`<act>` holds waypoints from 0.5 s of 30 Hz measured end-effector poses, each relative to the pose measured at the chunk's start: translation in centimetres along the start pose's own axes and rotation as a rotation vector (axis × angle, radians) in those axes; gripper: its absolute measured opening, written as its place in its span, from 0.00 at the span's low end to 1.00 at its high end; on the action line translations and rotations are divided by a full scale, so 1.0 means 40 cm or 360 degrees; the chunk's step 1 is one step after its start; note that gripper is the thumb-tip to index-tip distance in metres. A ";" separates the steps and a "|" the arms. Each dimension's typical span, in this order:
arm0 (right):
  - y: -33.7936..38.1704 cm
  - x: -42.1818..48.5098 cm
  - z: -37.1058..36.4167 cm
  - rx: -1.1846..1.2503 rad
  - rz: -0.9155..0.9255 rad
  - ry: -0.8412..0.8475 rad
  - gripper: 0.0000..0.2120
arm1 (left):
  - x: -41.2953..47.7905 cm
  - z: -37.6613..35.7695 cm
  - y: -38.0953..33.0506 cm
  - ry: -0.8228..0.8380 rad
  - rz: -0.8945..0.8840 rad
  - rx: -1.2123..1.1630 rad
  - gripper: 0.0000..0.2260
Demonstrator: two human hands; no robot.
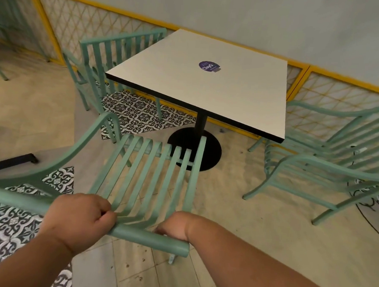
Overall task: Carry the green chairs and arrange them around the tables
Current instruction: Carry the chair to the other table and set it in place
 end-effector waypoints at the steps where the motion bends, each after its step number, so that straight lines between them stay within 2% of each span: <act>1: -0.001 -0.001 0.000 -0.0025 -0.0006 -0.0003 0.22 | -0.001 -0.004 0.000 -0.0011 -0.0010 -0.0017 0.19; 7: -0.023 0.020 0.009 0.0043 -0.0041 -0.0119 0.22 | -0.002 -0.008 0.011 -0.0019 0.0018 -0.0042 0.18; 10: -0.037 0.025 0.018 0.0100 -0.0067 -0.0193 0.22 | -0.006 -0.012 0.008 -0.0004 0.0122 -0.0170 0.19; 12: -0.045 0.031 0.018 0.0057 -0.0094 -0.0200 0.26 | -0.019 0.002 0.025 -0.0155 0.0435 -0.0464 0.24; 14: -0.060 0.044 0.016 -0.0023 -0.0164 -0.0198 0.35 | -0.040 0.017 0.047 -0.0289 0.0875 -0.0812 0.29; 15: -0.069 0.054 0.016 -0.0032 -0.0201 -0.0203 0.38 | -0.049 0.019 0.044 -0.0280 0.1017 -0.0843 0.31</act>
Point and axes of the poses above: each hand's wrist, its own x-axis towards the middle knuckle, its own z-axis out of the back of the hand, y = z × x, the point moved 5 cm from there along x, towards the middle knuckle, and after that the axes turned 12 degrees about z, right-handed, at the moved point
